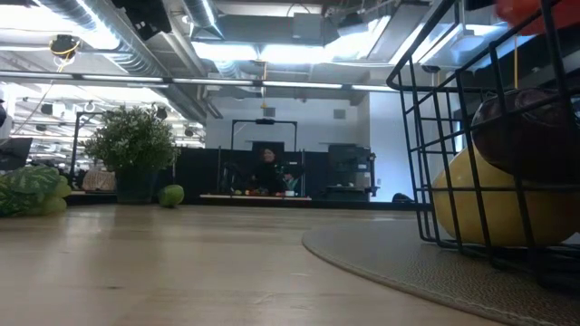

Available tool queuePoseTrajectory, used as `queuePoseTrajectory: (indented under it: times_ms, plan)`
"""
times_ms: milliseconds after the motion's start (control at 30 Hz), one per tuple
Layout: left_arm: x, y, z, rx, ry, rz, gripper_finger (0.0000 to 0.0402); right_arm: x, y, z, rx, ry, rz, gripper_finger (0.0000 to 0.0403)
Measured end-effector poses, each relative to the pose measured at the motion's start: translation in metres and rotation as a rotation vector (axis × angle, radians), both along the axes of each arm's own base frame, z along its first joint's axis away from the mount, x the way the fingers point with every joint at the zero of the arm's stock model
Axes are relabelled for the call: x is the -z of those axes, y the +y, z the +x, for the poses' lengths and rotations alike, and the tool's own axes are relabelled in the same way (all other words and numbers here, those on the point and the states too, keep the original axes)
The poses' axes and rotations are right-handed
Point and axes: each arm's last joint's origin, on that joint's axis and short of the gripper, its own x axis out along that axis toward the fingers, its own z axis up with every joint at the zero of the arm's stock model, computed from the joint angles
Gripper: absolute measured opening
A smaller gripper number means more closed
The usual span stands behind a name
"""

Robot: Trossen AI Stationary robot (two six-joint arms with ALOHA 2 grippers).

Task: Build produce basket
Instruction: Put the orange carrot into the wire basket, then put the red grapes into the wire basket

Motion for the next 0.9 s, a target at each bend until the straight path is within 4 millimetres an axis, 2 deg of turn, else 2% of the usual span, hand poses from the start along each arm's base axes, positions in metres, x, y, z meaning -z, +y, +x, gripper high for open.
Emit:
queuePoseTrajectory:
  times_ms: [300, 567, 700, 900]
  plan:
    - [0.000, 0.000, 0.000, 0.000, 0.000, 0.000, 0.0000, 0.000, -0.004, 0.002, -0.034, -0.063, -0.099, 0.0156]
    - [0.001, 0.000, -0.001, -0.011, 0.012, -0.020, 0.0000, -0.002, -0.004, 0.000, -0.066, -0.067, -0.090, 0.0162]
    - [0.002, -0.001, -0.002, -0.053, 0.018, -0.076, 0.0000, -0.017, -0.005, 0.000, -0.038, -0.082, -0.079, 0.0162]
    - [0.003, -0.006, -0.015, -0.119, 0.063, -0.173, 0.0000, -0.048, -0.008, 0.000, 0.023, -0.171, -0.128, 0.0162]
